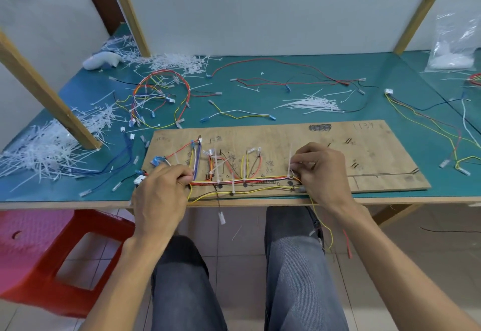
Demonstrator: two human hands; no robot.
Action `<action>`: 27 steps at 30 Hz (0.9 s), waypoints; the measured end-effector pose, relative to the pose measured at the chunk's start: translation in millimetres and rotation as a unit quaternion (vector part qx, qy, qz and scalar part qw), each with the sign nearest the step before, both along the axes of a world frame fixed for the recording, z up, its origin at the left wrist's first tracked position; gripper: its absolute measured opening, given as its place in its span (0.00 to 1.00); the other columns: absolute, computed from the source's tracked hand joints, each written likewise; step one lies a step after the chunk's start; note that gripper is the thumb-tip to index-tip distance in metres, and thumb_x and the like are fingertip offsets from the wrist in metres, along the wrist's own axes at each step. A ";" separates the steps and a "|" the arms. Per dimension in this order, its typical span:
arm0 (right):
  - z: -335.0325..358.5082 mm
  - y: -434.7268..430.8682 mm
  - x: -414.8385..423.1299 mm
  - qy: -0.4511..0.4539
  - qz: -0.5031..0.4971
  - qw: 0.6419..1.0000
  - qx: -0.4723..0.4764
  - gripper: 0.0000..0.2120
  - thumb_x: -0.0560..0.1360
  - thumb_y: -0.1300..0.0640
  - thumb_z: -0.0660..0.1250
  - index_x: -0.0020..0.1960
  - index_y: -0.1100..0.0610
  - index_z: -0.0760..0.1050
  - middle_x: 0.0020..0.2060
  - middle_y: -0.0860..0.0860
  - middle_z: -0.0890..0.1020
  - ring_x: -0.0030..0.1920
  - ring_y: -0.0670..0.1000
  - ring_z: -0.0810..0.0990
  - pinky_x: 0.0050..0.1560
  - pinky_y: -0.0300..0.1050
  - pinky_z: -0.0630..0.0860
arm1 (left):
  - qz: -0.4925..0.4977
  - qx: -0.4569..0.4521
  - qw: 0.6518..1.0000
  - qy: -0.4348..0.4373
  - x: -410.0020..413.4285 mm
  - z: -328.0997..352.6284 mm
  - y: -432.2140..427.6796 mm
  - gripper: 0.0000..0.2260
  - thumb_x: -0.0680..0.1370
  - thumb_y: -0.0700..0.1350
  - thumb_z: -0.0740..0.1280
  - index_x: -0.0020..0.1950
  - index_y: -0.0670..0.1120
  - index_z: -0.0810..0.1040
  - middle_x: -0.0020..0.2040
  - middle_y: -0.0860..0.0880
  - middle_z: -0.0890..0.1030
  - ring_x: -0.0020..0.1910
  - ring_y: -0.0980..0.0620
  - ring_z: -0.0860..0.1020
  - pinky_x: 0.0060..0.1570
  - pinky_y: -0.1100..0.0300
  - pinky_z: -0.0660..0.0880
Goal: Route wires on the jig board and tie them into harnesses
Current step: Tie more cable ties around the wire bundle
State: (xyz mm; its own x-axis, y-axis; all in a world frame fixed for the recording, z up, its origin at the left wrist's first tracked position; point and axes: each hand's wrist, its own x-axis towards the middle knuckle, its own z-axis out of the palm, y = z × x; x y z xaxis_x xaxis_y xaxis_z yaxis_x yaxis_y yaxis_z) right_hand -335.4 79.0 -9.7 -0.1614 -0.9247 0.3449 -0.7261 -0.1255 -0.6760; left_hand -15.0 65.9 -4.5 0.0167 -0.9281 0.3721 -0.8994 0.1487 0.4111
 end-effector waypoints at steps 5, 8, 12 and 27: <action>-0.2 -7.5 28.7 0.016 0.003 1.000 -0.009 0.13 0.68 0.73 0.76 0.39 0.55 0.89 0.38 0.44 0.83 0.37 0.43 0.81 0.38 0.38 0.79 | 0.028 0.011 0.999 0.021 27.7 3.8 -6.4 0.05 0.77 0.44 0.77 0.51 0.54 0.89 0.47 0.50 0.86 0.45 0.42 0.82 0.40 0.50 0.78; -2.0 -11.1 36.8 0.010 0.007 1.000 -0.009 0.14 0.68 0.73 0.75 0.39 0.55 0.89 0.38 0.44 0.83 0.36 0.44 0.82 0.34 0.39 0.81 | 0.037 0.019 0.999 0.020 37.4 5.5 -11.0 0.06 0.76 0.45 0.78 0.52 0.53 0.89 0.47 0.50 0.87 0.44 0.43 0.82 0.39 0.51 0.78; 0.3 -11.3 38.6 0.001 0.015 1.000 0.015 0.11 0.71 0.71 0.76 0.41 0.55 0.89 0.40 0.44 0.83 0.36 0.42 0.81 0.32 0.27 0.73 | 0.032 0.024 0.999 0.002 34.6 10.8 -9.1 0.06 0.76 0.43 0.78 0.52 0.52 0.90 0.47 0.46 0.87 0.45 0.40 0.83 0.41 0.49 0.79; 22.9 38.2 -3.7 0.138 0.071 0.971 0.181 0.07 0.76 0.46 0.77 0.44 0.45 0.79 0.41 0.39 0.76 0.52 0.49 0.69 0.54 0.52 0.71 | -0.289 0.086 0.946 -0.123 -109.8 48.4 5.9 0.14 0.87 0.51 0.59 0.71 0.57 0.75 0.61 0.52 0.84 0.60 0.45 0.81 0.56 0.44 0.80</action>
